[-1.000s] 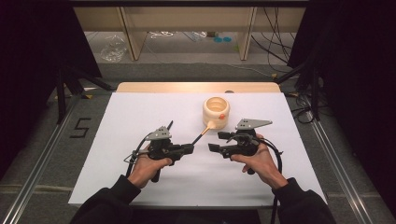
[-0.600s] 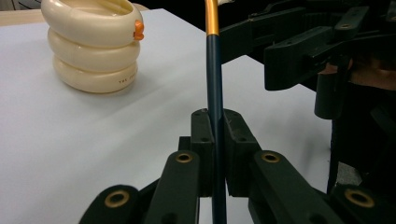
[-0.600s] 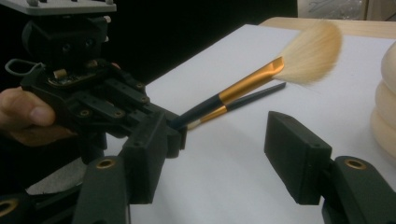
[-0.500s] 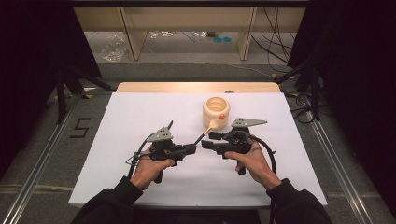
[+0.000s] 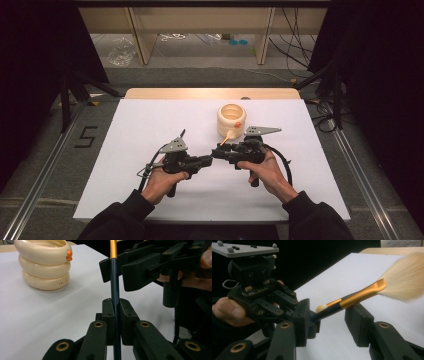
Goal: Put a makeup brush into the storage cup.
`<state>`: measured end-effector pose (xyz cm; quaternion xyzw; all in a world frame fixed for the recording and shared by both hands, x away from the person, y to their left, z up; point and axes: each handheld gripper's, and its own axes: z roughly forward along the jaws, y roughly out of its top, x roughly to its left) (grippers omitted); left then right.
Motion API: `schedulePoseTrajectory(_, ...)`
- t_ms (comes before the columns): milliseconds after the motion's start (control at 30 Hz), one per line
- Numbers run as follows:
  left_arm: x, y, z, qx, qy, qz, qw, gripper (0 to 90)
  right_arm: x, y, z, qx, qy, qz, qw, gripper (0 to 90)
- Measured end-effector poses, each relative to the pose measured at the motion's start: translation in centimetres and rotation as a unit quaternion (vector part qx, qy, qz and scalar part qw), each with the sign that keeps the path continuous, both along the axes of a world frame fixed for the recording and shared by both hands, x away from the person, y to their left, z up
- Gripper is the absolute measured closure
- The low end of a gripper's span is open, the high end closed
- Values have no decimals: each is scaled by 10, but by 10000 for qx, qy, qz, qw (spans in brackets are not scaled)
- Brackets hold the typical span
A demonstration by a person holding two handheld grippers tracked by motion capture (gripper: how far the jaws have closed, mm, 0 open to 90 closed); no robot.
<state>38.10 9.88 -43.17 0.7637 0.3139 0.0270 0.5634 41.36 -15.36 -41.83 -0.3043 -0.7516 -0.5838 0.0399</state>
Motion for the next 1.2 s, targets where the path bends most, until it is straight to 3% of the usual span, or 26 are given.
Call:
schedulePoseTrajectory(200, 0, -2, -1, -39, 24, -40, 10000, 839, 1, -2, 1, 206, 96, -29, 9997, 672)
schedulePoseTrajectory(600, -3, -8, -5, 72, 37, -86, 9999, 833, -1, 4, 3, 445, 30, 159, 9989, 819)
schedulePoseTrajectory(1200, -4, -11, -8, -143, 118, -12, 9998, 839, -5, 14, 6, 385, -198, 226, 9988, 825)
